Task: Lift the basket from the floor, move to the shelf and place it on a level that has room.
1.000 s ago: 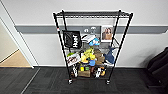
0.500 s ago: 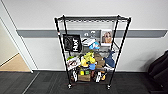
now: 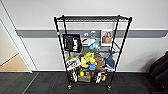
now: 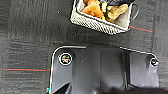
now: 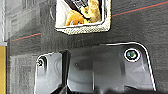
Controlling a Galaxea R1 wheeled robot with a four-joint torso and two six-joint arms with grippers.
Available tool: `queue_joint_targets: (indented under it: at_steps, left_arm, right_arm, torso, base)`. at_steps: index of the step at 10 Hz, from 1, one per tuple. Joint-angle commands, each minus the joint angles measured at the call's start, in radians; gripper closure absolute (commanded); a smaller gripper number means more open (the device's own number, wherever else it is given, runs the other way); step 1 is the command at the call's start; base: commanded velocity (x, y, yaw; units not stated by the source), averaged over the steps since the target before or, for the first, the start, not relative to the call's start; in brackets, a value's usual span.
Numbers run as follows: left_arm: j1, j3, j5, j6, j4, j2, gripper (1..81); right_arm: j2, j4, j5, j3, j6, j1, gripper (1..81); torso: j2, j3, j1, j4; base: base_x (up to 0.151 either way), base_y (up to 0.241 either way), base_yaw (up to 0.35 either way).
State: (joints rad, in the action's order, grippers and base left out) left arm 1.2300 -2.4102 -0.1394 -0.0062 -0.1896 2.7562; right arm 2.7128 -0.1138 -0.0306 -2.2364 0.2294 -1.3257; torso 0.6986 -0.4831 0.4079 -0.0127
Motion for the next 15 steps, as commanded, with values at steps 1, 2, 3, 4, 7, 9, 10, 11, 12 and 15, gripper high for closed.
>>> queue_joint_targets:
  at_steps: [1,2,3,4,7,9,10,11,12,15]
  left_arm:
    - [-0.086,0.003,-0.081,-0.005,-0.024,-0.027,1.0]
    - [-0.099,0.003,-0.106,-0.005,-0.025,-0.029,1.0]
    - [-0.109,0.003,-0.112,-0.005,-0.030,-0.032,1.0]
    - [-0.122,0.003,-0.120,-0.005,-0.033,-0.035,1.0]
    - [-0.163,0.002,-0.157,-0.005,-0.039,-0.038,1.0]
    - [-0.203,-0.001,-0.175,-0.005,-0.040,-0.036,1.0]
    - [-0.223,-0.001,-0.195,-0.005,-0.044,-0.035,1.0]
    - [-0.243,-0.003,-0.207,-0.005,-0.044,-0.032,1.0]
    - [-0.258,-0.003,-0.209,-0.005,-0.044,-0.030,1.0]
    - [-0.293,-0.004,-0.225,-0.006,-0.045,-0.029,1.0]
  right_arm:
    - [-0.023,0.037,0.070,0.008,0.001,0.090,1.0]
    - [-0.022,0.046,0.078,0.006,0.001,0.101,1.0]
    - [-0.023,0.049,0.081,0.006,0.001,0.113,1.0]
    - [-0.022,0.049,0.092,0.008,0.002,0.124,1.0]
    - [-0.023,0.069,0.117,0.008,0.001,0.165,1.0]
    - [-0.023,0.080,0.133,0.005,0.001,0.187,1.0]
    - [-0.023,0.086,0.135,0.003,0.001,0.197,1.0]
    - [-0.023,0.091,0.143,0.002,0.001,0.208,1.0]
    - [-0.023,0.097,0.147,-0.001,0.002,0.216,1.0]
    - [-0.023,0.105,0.153,-0.002,0.002,0.231,1.0]
  torso:
    - [0.097,-0.090,0.063,0.000]
    - [0.131,-0.123,0.085,0.000]
    - [0.165,-0.154,0.106,0.000]
    - [0.200,-0.186,0.129,0.000]
    - [0.301,-0.188,0.194,0.000]
    - [0.355,-0.234,0.230,0.000]
    - [0.381,-0.243,0.246,0.000]
    - [0.413,-0.247,0.266,0.000]
    - [0.448,-0.248,0.288,0.000]
    - [0.550,-0.248,0.353,0.000]
  base:
    - [0.000,0.000,0.000]
    - [0.000,0.000,0.000]
    - [0.000,0.000,0.000]
    - [0.000,0.000,0.000]
    - [0.000,0.000,0.000]
    - [0.000,0.000,0.000]
    - [0.000,0.000,0.000]
    - [0.000,0.000,0.000]
    - [0.000,0.000,0.000]
    - [0.000,0.000,0.000]
